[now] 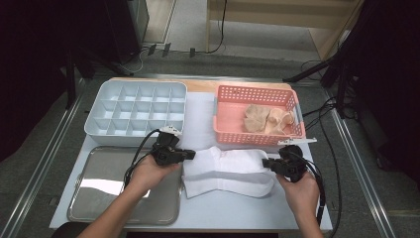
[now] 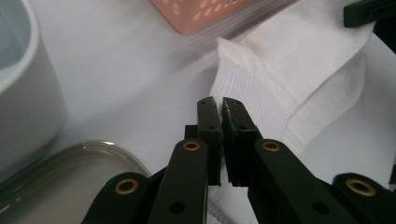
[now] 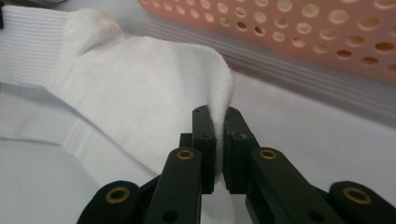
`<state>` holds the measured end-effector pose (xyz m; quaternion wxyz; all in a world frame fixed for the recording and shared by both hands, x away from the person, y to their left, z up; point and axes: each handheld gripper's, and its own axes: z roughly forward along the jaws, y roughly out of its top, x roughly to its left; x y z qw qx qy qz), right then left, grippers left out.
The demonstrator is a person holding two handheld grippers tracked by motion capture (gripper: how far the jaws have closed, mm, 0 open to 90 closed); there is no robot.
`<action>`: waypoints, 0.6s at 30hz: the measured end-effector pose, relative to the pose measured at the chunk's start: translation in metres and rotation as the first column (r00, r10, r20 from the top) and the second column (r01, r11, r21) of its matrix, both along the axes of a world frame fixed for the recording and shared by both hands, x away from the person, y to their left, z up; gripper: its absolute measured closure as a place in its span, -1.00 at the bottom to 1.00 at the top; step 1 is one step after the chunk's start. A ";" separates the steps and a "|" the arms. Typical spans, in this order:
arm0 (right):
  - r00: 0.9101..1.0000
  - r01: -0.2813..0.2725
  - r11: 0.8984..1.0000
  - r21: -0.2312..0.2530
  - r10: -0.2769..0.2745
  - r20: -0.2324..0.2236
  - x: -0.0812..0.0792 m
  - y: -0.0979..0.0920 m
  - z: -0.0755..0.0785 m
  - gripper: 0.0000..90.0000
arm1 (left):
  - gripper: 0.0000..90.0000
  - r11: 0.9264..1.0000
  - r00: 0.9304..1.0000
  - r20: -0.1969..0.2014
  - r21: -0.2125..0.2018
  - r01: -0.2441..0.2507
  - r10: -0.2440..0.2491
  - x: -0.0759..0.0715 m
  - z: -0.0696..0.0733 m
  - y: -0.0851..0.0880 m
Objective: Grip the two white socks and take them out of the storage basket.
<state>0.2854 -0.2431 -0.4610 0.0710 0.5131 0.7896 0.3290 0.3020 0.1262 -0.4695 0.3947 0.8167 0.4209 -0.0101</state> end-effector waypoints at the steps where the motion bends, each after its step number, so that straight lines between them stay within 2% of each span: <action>1: 1.000 0.001 1.000 0.003 -0.001 0.000 -0.004 -0.001 0.001 0.92 | 0.95 1.000 1.000 -0.003 0.002 0.006 -0.006 -0.002 0.000 0.001; 5: 1.000 -0.005 1.000 0.006 0.005 -0.003 -0.017 -0.004 0.001 0.92 | 0.95 1.000 1.000 -0.016 -0.003 0.004 -0.005 -0.008 0.000 0.000; 8: 1.000 -0.003 1.000 0.003 0.003 -0.008 -0.026 -0.005 0.000 0.92 | 0.95 1.000 0.999 -0.030 0.014 0.017 -0.017 -0.014 -0.005 -0.002; 13: 0.999 -0.006 1.000 -0.002 0.006 -0.043 -0.036 -0.008 -0.007 0.92 | 0.95 0.998 0.998 -0.045 0.040 0.042 -0.040 -0.023 -0.012 -0.006; 18: 0.996 -0.008 1.000 -0.015 0.007 -0.088 -0.040 -0.009 -0.016 0.90 | 0.94 0.997 0.996 -0.068 0.056 0.057 -0.053 -0.024 -0.021 -0.009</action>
